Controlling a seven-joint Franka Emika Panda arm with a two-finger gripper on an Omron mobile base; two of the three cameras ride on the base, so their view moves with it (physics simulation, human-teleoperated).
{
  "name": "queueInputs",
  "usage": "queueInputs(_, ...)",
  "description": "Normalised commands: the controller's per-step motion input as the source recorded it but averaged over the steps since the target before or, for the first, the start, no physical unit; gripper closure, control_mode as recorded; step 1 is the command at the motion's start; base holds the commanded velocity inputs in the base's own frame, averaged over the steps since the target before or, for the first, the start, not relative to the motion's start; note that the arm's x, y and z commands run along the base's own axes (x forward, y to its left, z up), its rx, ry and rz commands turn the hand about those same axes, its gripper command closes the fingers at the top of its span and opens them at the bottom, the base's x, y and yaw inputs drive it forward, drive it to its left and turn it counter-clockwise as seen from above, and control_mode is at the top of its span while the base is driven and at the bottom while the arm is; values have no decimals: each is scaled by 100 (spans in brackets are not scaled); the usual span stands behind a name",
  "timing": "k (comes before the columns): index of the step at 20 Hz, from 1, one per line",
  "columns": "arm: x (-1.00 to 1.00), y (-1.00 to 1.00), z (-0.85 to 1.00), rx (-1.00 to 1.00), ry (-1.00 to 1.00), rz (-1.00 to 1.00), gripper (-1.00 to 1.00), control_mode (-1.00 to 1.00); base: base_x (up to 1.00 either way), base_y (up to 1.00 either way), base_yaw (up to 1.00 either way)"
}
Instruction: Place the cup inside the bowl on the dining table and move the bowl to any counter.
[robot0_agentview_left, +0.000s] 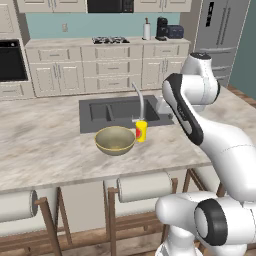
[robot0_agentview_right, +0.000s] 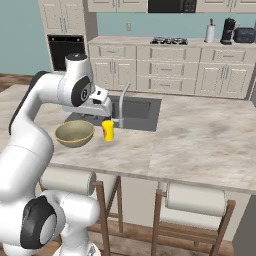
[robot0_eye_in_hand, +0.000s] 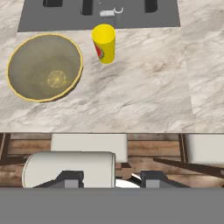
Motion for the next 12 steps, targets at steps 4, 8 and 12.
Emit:
queueInputs(4, 10, 4, 0, 0, -1, 0, -100, -100, 0, 0, 0)
queueInputs(8, 17, 13, 0, 0, 0, 0, -100, -100, 0, 0, 0)
queueInputs(12, 21, 18, 0, 0, 0, 0, -100, -100, 0, 0, 0)
